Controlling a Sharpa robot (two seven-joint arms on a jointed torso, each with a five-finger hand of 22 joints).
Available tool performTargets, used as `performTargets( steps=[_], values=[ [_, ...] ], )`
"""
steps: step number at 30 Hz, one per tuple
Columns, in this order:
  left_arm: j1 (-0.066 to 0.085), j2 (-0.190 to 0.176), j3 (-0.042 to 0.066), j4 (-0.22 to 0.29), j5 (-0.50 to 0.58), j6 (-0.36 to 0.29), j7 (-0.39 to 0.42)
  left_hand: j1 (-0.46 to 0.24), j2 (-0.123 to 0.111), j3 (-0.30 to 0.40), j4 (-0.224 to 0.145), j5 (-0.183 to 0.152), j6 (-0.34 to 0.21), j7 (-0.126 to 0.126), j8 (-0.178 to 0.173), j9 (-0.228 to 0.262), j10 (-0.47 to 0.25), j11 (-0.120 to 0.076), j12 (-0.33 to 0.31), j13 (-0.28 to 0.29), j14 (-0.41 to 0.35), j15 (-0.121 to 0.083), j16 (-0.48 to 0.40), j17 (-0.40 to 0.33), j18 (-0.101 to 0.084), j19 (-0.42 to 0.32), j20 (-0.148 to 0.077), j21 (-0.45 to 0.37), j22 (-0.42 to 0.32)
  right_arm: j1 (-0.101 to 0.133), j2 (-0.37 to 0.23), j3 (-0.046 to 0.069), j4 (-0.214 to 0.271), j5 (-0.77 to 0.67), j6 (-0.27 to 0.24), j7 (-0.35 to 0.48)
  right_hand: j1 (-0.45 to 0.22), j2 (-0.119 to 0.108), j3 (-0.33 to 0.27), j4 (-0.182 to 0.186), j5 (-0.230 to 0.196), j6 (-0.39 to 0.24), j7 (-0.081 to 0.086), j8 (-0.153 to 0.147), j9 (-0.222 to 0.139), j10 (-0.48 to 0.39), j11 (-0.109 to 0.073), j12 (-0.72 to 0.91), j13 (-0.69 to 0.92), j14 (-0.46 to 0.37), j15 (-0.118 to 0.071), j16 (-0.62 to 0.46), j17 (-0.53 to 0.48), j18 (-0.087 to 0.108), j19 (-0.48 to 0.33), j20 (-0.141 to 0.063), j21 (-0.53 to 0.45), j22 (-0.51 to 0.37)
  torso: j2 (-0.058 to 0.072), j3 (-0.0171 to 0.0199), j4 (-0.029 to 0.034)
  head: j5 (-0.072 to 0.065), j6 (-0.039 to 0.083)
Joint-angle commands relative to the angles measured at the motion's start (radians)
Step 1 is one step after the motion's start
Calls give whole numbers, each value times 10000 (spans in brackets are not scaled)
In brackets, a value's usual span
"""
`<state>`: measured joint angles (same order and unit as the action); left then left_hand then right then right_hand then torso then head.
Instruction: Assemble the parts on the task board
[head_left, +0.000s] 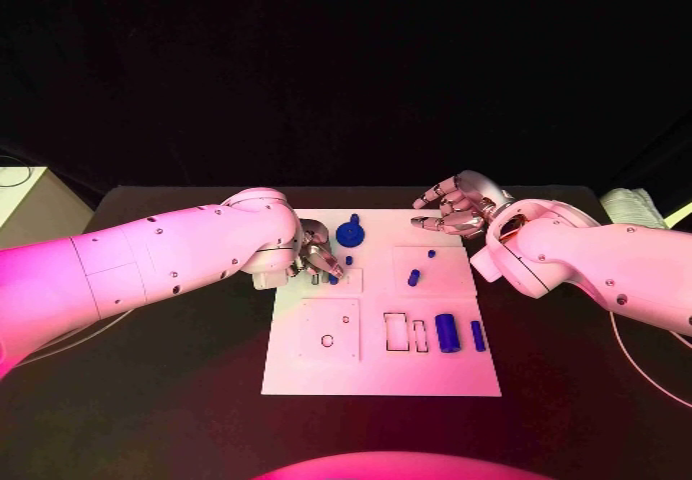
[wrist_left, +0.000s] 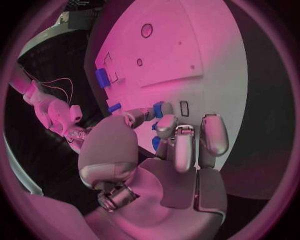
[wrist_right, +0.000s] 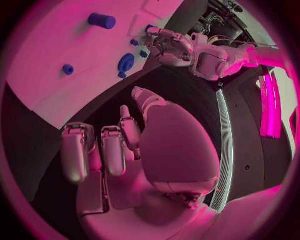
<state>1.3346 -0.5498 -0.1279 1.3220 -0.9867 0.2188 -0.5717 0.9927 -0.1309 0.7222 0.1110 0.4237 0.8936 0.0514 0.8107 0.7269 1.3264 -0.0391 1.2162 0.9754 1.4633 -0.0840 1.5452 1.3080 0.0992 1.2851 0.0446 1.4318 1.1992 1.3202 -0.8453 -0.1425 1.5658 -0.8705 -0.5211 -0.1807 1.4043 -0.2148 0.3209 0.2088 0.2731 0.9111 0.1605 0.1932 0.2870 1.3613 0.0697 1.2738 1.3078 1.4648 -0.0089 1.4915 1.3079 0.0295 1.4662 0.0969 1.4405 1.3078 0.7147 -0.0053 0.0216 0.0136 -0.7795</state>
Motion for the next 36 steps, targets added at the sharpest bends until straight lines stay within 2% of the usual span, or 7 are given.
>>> performTargets(
  steps=[1, 6, 10, 18, 21, 27, 36],
  values=[
    [-76, 60, -39, 43, 168, 289, 102, -138, -25, 54, -335, -85, 251, -269, -82, 2, 8, -24, -2, 23, 921, -76, 40, 2090, -184, 72, -27, -22, -10, -7, 0, 0, 19, -41, 92, 89, -109, -12, 27, 18, 49, -86, -13, 68, -11, -52, 20, -64, 144, 679, 55, -21, 1195, 57, 329, 43, -55, 1717, -4, 0, 9, -1, 1],
    [-77, 58, -39, 39, 166, 219, 110, -266, -85, -948, 114, -345, 351, -292, -215, -8, 2, -40, -9, 68, 924, -87, 41, 2106, -186, 95, -34, -55, -10, -8, 2, 0, 14, -43, 94, 99, -127, -32, 63, 30, 61, -95, -15, 82, -10, -58, 17, -72, 130, 679, 52, -27, 1191, 62, 322, 41, -76, 1706, -2, -3, 0, -10, 13],
    [-77, 50, -39, 33, 165, 159, 117, -372, -43, -1446, 540, -579, 397, -276, -304, -20, -24, -28, -31, 66, 917, -82, 28, 2083, -187, 106, -37, -71, -9, -8, 0, 0, 12, -41, 99, 108, -160, -49, 60, 48, 54, -105, -13, 84, -12, -75, 19, -94, 110, 674, 52, -39, 1171, 69, 308, 40, -106, 1686, -8, -7, -8, -9, 22],
    [-77, 15, -39, 25, 175, 87, 125, -408, -248, -2071, 950, -716, 431, -273, -370, -6, -47, -22, -47, 68, 913, -78, 17, 2068, -185, 108, -41, -92, -17, -8, -8, 0, 7, -11, 90, 116, -207, -70, 54, 77, 40, -118, -13, 88, -13, -104, 21, -133, 74, 665, 54, -59, 1141, 84, 276, 40, -169, 1646, -4, -6, -5, -29, 22],
    [-77, -11, -39, 23, 193, 35, 134, -303, -324, -2392, 1170, -995, 433, -270, -411, 7, -73, -17, -71, 49, 906, -76, 5, 2047, -185, 115, -45, -100, -11, -8, -12, 0, 6, -3, 79, 119, -246, -99, 48, 101, -39, -139, -15, 93, -14, -132, 21, -168, 42, 658, 54, -78, 1117, 93, 259, 41, -208, 1622, -3, -12, -6, -28, 29],
    [-80, -67, -37, 41, 195, -49, 148, -135, -379, -2708, 1434, -1434, 447, -264, -448, 27, -88, -13, -85, 44, 904, -70, -2, 2038, -182, 106, -43, -118, -26, -8, -18, 0, 11, 2, 64, 124, -282, -116, 42, 129, -149, -162, -17, 103, -15, -149, 19, -191, 15, 653, 53, -94, 1099, 98, 250, 40, -233, 1610, 9, -16, -7, -48, 24],
    [-88, -206, -29, 130, 150, -166, 165, -83, -361, -2727, 1457, -1460, 449, -268, -453, 29, -86, -15, -82, 50, 902, -71, -6, 2031, -179, 97, -42, -125, -38, -9, -35, 0, 13, 3, 55, 130, -282, -116, 42, 129, -149, -162, -17, 103, -15, -149, 19, -191, 15, 653, 53, -94, 1099, 98, 250, 40, -233, 1610, -7, -26, 16, -69, 7]
  ],
)
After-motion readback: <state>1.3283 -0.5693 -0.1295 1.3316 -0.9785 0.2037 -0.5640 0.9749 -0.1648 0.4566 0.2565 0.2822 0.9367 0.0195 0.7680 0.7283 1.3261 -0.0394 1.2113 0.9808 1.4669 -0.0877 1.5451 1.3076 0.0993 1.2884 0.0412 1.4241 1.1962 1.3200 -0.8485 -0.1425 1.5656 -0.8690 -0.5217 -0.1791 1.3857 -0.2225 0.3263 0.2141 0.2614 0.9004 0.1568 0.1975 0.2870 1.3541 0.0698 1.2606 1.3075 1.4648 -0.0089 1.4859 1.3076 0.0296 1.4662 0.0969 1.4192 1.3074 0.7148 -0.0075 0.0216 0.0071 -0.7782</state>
